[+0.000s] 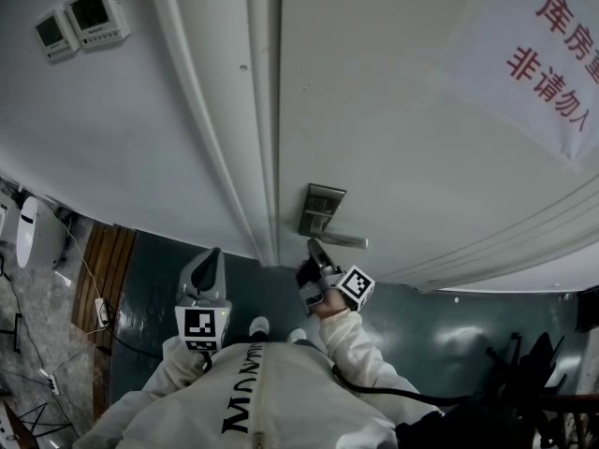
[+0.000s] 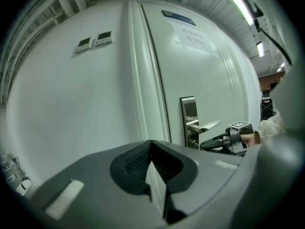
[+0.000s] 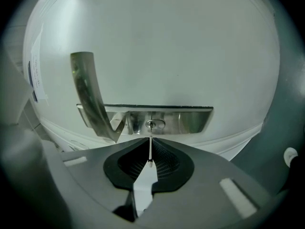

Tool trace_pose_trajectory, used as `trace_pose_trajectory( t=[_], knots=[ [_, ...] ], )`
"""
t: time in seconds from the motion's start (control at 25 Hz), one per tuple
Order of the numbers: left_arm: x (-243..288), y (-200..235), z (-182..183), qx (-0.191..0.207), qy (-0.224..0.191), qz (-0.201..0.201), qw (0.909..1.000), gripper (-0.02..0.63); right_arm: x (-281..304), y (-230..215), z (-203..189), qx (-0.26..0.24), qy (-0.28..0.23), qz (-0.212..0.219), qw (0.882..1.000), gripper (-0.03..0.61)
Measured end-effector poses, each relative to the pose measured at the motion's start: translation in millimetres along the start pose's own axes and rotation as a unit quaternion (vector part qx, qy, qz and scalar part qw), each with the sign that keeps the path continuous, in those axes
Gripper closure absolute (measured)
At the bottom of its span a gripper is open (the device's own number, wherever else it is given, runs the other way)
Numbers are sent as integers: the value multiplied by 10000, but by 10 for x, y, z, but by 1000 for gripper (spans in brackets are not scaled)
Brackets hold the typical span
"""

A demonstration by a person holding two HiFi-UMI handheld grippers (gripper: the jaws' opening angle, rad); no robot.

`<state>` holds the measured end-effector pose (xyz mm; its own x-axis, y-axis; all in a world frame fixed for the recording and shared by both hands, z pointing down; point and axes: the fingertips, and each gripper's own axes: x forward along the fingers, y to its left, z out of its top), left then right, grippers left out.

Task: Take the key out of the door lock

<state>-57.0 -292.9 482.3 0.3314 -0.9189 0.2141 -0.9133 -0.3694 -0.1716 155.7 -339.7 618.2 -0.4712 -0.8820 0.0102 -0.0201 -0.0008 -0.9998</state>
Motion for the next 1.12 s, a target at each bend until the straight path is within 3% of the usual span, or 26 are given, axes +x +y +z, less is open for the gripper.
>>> trace_pose_trajectory(
  t=[0.36,0.72,0.84,0.92,1.12],
  knots=[
    [22,-188,20,30,-72,-313,9995,614,-310,-49,-186,-282,41,-174,9994,555],
    [70,-349,50,52,-112,-521,9986,614,-505,152,-174,-1606,128,-495,9857,555],
    [90,-394,55,36,-124,-584,9982,614,-578,220,-153,-2319,154,-754,9697,555],
    [108,-426,64,35,-133,-621,9980,614,-638,254,-112,-2872,117,-1001,9526,555],
    [138,-510,87,30,-168,-699,9974,614,-789,403,-74,-4320,129,-1594,8876,555]
  ],
)
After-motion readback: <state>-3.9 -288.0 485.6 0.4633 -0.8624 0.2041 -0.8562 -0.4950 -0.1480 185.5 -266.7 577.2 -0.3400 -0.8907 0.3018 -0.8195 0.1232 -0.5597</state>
